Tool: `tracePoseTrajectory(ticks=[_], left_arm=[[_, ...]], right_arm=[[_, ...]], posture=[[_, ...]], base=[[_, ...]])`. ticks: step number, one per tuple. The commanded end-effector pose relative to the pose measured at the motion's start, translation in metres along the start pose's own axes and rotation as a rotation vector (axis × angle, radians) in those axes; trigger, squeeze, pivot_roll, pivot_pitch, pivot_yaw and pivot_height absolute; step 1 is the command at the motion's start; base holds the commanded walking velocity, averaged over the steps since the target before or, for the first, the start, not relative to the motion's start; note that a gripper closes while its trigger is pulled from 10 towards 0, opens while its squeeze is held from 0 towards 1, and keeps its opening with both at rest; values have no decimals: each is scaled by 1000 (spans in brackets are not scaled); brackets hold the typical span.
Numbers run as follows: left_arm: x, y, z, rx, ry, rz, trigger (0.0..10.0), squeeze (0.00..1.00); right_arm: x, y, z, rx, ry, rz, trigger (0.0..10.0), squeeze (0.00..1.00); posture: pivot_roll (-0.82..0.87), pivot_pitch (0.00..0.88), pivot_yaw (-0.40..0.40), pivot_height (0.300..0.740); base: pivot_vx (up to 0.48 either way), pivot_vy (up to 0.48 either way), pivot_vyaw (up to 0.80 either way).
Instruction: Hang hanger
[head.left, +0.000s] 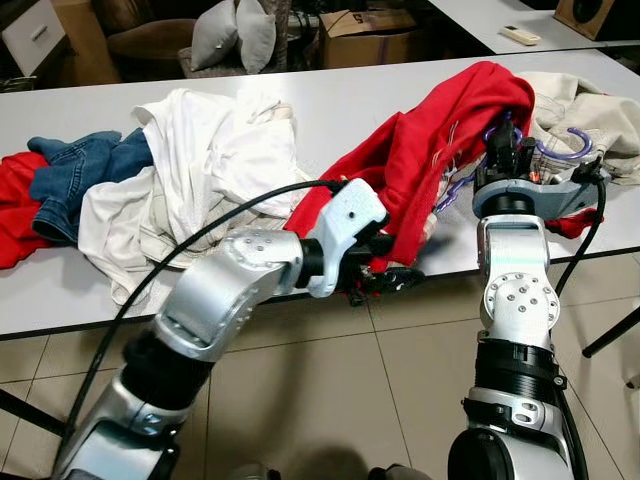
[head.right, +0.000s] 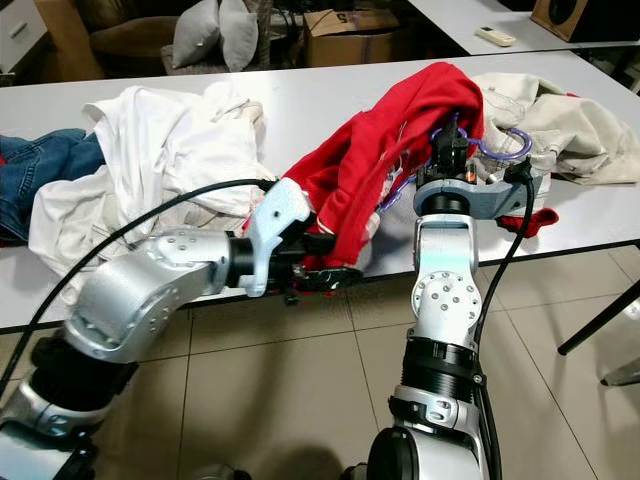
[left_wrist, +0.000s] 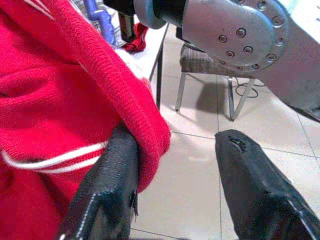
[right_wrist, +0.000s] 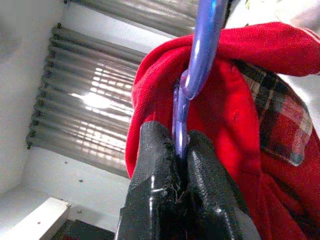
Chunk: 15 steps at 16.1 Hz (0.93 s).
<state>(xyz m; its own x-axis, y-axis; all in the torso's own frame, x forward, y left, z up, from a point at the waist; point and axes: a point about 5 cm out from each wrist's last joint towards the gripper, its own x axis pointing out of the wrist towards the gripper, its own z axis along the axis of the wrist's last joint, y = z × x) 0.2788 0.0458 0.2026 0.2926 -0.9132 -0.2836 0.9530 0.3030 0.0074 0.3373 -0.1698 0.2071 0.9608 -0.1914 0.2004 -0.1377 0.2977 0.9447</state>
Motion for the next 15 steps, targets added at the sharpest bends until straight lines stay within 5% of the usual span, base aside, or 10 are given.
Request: tracePoseTrajectory(ticks=[1, 5, 9, 11, 13, 14, 15], left_arm=[[-6, 3, -4, -12, 10, 22, 10000, 1000], [-22, -1, 11, 129, -146, 0, 10000, 1000], [-45, 7, 10, -8, -272, 63, 10000, 1000], [-57, 16, 2, -107, -322, 175, 10000, 0], [-64, 27, -7, -151, -321, 316, 10000, 0], [-79, 43, -30, -217, -275, 551, 10000, 0], [-87, 46, -42, -221, -243, 636, 10000, 0]], right_arm=[[4, 15, 7, -13, -29, 72, 10000, 0], [-1, 13, 9, -95, -28, 76, 10000, 0], [-10, 3, 17, -145, -22, 64, 10000, 0], [-17, 5, 19, -183, -9, 88, 10000, 0], [-20, 6, 19, -184, 3, 94, 10000, 0], [-28, 9, 20, -224, 40, 113, 10000, 0], [-35, 10, 20, -250, 64, 129, 10000, 0]], posture=[[-71, 4, 27, 740], [-72, 3, 25, 740], [-68, 0, 31, 740], [-67, 0, 40, 740], [-66, 0, 41, 740], [-61, 3, 46, 740], [-60, 7, 46, 740]], base=[[0, 0, 0], [0, 0, 0], [0, 0, 0], [0, 0, 0], [0, 0, 0], [0, 0, 0], [0, 0, 0]])
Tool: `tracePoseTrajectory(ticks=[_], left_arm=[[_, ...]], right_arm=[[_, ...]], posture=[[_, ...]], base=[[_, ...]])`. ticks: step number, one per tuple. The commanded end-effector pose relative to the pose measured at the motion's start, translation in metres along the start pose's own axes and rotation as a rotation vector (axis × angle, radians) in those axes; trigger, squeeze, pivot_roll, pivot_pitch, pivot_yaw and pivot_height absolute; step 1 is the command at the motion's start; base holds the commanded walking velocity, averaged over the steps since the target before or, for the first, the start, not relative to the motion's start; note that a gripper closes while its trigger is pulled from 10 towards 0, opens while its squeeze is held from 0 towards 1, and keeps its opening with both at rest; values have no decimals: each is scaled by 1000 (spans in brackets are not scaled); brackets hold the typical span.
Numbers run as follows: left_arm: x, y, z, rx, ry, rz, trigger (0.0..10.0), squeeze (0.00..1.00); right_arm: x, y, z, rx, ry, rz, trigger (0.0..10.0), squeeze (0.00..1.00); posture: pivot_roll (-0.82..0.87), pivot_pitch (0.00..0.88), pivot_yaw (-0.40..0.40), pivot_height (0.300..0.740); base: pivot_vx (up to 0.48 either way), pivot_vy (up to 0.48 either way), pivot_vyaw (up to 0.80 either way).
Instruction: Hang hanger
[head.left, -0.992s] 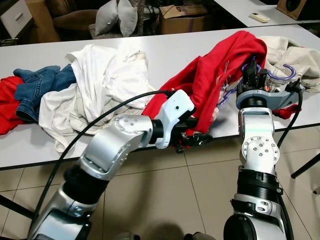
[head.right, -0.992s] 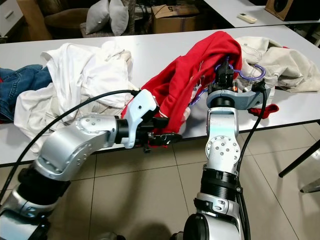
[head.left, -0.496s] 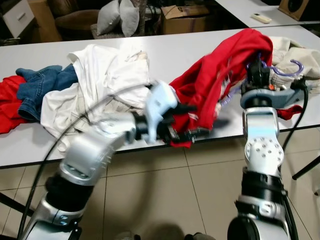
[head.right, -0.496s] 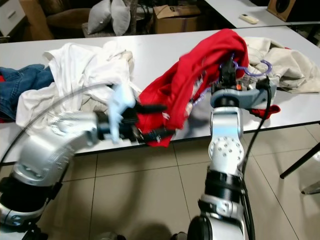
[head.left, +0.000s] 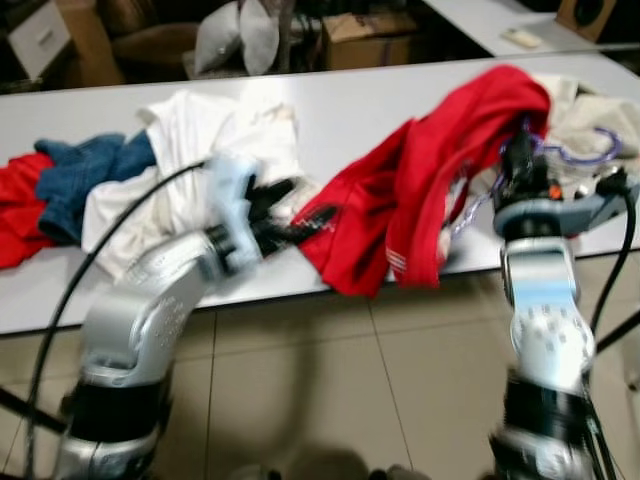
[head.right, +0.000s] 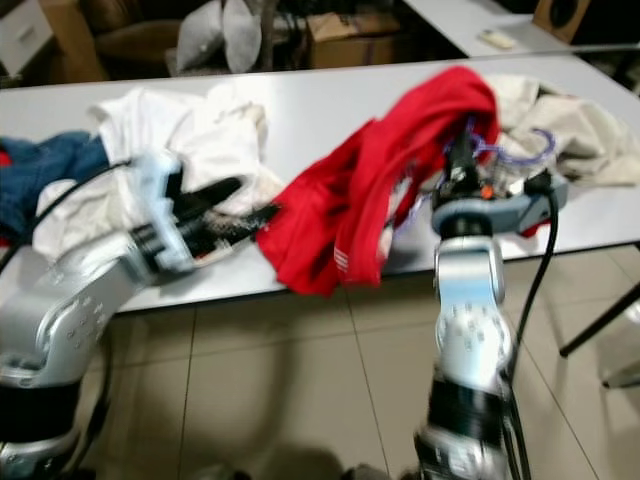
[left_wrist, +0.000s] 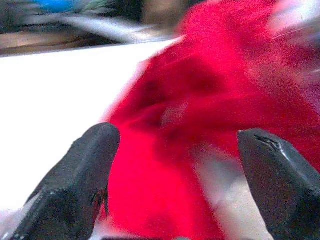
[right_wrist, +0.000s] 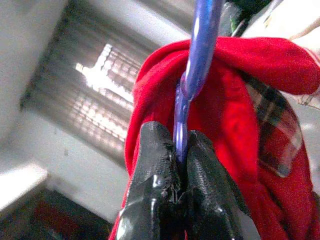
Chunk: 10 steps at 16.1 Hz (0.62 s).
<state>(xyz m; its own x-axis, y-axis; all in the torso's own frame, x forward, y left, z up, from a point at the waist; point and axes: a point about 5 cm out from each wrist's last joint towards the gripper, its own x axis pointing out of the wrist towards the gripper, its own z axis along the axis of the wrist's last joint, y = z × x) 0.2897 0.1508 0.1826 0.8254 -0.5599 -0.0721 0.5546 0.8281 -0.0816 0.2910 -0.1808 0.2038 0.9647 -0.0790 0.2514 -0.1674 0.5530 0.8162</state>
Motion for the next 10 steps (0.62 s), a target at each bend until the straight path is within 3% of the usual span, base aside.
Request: tracePoseTrajectory(ticks=[1, 3, 6, 10], left_arm=[[-5, 9, -4, 44, 10, 95, 10000, 0], [-13, 7, -8, 49, 2, 174, 10000, 0], [-20, -8, -19, 37, 18, 221, 10000, 0], [-16, -14, -24, 59, 24, 231, 10000, 0]], right_arm=[[-3, 14, 4, -5, 5, 65, 10000, 0], [-17, 18, 5, -103, 52, 97, 10000, 0], [-36, 19, 8, -243, 132, 105, 10000, 0], [-48, 17, 14, -282, 184, 115, 10000, 0]], posture=[[-53, 10, 45, 740], [-43, 15, 39, 740], [-34, 18, 24, 740], [-34, 28, 7, 740]], base=[[0, 0, 0], [0, -127, 0], [0, -399, 573], [0, -437, 414]])
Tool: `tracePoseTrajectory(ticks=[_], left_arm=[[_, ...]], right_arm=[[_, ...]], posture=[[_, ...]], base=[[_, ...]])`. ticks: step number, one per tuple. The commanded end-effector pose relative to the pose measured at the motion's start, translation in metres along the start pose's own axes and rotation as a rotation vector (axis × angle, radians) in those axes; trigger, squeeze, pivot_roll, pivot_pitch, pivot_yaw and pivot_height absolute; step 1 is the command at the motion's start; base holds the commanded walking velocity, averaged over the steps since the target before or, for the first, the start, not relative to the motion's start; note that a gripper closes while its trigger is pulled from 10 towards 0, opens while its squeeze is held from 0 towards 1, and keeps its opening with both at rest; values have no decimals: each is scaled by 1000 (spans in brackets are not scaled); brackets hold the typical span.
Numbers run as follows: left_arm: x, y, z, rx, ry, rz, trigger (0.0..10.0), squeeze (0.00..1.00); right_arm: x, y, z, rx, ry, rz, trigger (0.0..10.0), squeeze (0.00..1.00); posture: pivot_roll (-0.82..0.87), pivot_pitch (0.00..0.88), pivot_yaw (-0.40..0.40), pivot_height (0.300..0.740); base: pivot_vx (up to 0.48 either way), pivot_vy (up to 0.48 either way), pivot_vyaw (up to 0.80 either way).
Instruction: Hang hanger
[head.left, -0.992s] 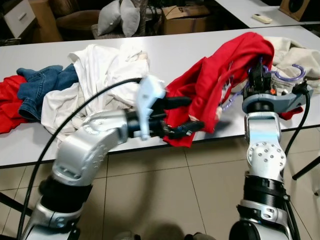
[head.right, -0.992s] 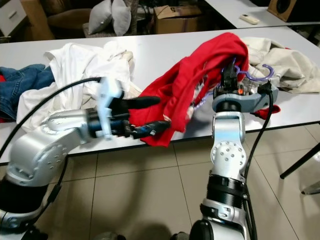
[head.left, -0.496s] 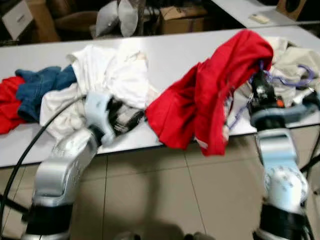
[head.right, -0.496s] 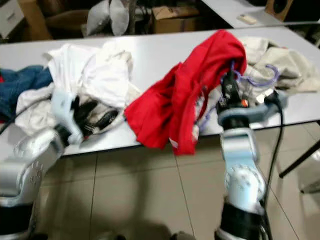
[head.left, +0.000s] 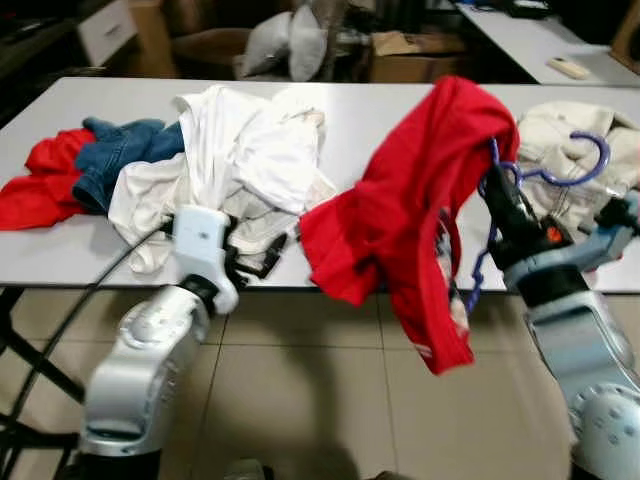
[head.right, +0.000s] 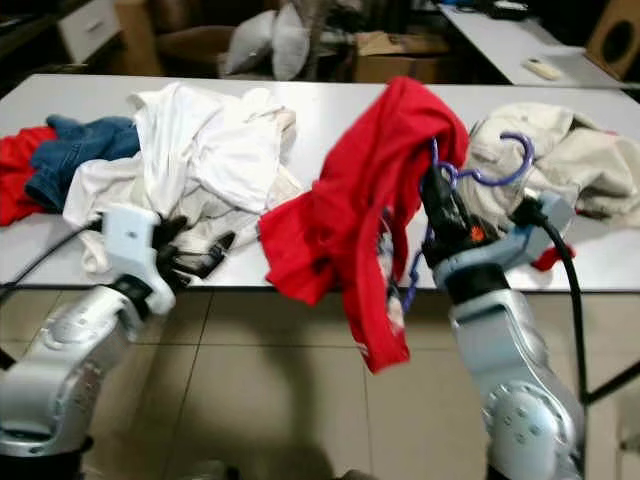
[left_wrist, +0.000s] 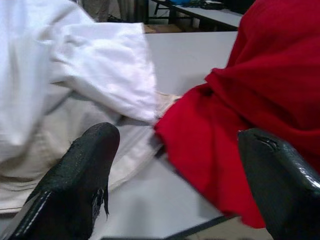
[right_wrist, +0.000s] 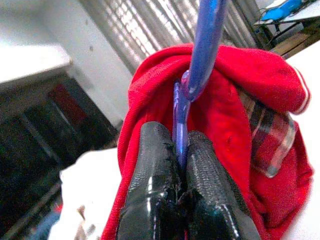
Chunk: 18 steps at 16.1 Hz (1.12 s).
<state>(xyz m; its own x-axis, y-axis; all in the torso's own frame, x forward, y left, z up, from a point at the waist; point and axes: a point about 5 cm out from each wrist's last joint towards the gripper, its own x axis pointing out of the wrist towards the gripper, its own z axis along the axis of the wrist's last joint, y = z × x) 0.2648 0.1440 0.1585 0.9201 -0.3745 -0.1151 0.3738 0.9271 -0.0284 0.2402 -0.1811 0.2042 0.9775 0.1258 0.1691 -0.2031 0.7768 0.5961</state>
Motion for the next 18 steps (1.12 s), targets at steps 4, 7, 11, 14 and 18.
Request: tracePoseTrajectory(ticks=[4, 7, 11, 14, 18], left_arm=[[-5, -3, 4, 24, -12, 21, 10000, 0], [-7, -4, 3, -8, -1, 19, 10000, 0], [-7, -5, 5, 57, 7, -38, 10000, 0], [-7, -5, 6, 57, 13, -57, 10000, 0], [-12, -5, 3, 59, 49, -79, 10000, 0]], right_arm=[[-11, 10, 4, -36, 36, 91, 10000, 0], [-24, 14, -9, -64, 162, 157, 10000, 0], [-43, 19, -26, -91, 334, 259, 10000, 0], [-49, 21, -28, -81, 356, 278, 10000, 0], [-60, 22, -32, -71, 424, 339, 10000, 0]], posture=[[-36, 41, 4, 740], [-35, 53, 4, 740], [-42, 52, 25, 740], [-41, 44, 35, 740], [-23, 48, 28, 740]], base=[[0, -457, 558], [0, -155, 800], [0, 0, 800], [0, 0, 800], [0, 0, 800]])
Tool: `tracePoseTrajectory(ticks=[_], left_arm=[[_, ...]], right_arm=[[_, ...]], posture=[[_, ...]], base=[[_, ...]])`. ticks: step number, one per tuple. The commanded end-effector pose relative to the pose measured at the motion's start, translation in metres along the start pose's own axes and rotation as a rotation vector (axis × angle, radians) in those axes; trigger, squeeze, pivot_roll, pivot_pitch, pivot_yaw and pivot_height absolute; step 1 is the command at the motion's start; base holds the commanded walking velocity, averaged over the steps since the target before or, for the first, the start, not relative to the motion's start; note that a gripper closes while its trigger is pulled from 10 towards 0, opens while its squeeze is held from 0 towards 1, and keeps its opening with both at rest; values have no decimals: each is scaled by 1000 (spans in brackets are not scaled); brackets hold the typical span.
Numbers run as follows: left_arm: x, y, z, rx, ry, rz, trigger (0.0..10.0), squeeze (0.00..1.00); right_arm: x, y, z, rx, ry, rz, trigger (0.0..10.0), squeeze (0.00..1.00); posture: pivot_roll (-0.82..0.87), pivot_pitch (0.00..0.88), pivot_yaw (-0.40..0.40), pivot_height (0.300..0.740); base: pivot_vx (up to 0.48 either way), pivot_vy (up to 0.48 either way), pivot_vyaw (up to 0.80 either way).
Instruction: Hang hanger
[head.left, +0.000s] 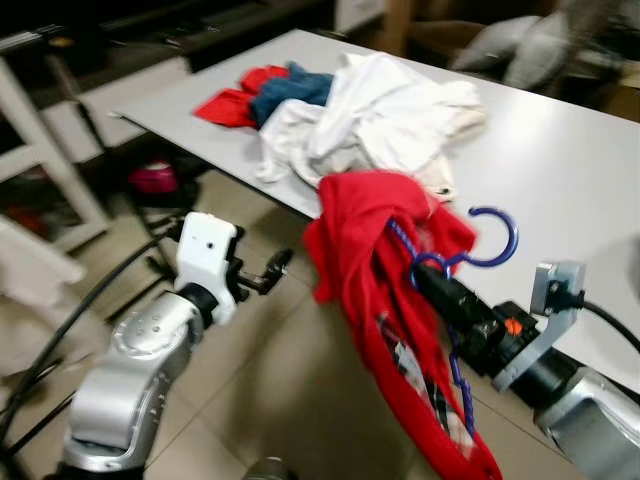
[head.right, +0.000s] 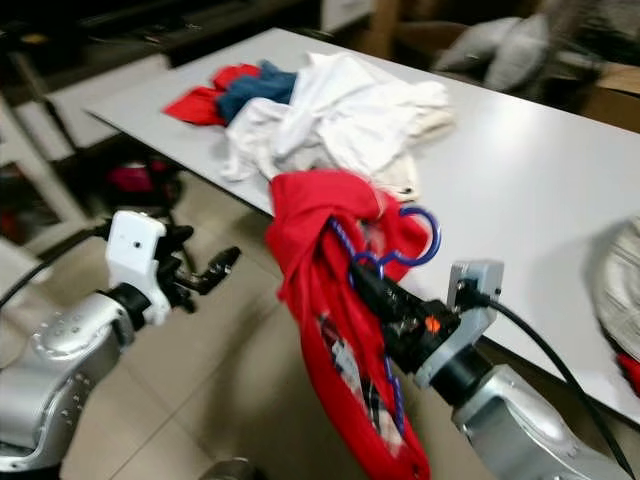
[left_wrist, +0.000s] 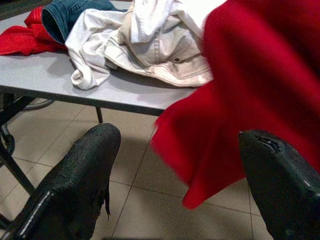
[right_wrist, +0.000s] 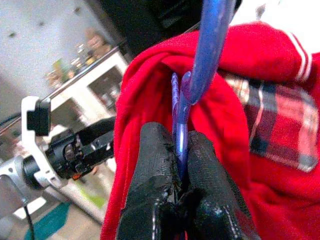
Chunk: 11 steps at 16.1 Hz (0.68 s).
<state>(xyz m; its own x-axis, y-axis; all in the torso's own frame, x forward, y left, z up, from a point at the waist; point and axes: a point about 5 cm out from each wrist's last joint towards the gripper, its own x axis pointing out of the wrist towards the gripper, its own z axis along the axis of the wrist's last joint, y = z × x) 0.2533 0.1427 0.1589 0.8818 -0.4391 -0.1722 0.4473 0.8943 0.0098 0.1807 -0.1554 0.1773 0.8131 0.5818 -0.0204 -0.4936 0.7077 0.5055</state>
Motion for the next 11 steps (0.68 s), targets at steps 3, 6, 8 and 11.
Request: tracePoseTrajectory(ticks=[3, 6, 8, 11], left_arm=[[-4, -3, 2, 5, -6, -14, 10000, 0], [-5, -5, 1, -8, 0, -24, 10000, 0], [-5, -5, 1, -11, 8, -24, 10000, 0], [-4, -2, 2, 7, 7, -11, 10000, 0]], right_arm=[[1, 5, 1, -3, 3, 34, 10000, 0], [1, 5, -1, 0, 8, 36, 10000, 0], [3, 4, -1, 4, 4, 31, 10000, 0], [6, 0, -2, 12, -8, -1, 10000, 0]], posture=[[-22, 46, 18, 740], [-18, 45, 19, 740], [-15, 45, 18, 740], [-13, 45, 15, 740]], base=[[0, 0, 800], [0, 0, 800], [0, 0, 800], [0, 0, 800]])
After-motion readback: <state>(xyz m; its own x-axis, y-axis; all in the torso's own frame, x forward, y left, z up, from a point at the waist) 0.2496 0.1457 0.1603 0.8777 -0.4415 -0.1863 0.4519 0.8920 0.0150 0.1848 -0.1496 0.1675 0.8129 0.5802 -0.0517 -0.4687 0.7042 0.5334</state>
